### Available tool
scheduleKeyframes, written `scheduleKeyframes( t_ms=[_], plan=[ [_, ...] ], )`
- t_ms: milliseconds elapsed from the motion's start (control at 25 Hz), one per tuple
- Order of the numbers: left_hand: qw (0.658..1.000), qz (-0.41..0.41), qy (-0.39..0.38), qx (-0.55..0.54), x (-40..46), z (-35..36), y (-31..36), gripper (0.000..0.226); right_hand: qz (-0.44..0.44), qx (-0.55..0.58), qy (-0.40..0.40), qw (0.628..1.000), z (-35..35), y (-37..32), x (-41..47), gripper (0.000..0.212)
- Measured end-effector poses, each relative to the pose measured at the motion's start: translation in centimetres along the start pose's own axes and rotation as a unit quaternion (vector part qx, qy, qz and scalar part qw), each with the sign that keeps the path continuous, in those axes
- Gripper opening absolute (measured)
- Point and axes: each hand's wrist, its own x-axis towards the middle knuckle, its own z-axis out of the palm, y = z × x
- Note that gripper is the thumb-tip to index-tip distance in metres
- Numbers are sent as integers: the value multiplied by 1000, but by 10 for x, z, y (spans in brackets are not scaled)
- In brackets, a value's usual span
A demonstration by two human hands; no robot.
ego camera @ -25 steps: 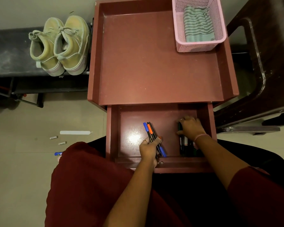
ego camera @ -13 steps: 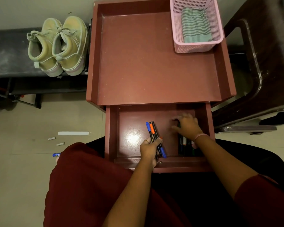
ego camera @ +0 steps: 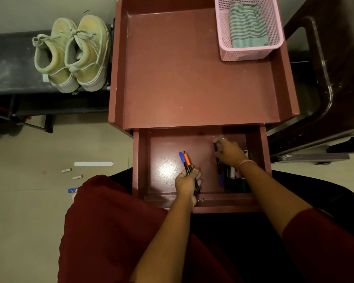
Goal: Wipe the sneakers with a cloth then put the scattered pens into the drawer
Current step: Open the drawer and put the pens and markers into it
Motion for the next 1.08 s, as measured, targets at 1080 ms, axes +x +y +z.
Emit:
scheduleKeyframes(
  t_ms=[1080],
  plan=[
    [991,2,-68,112,1,5,-2,23,17,265,-42,963,6,-16,0,24]
  ],
)
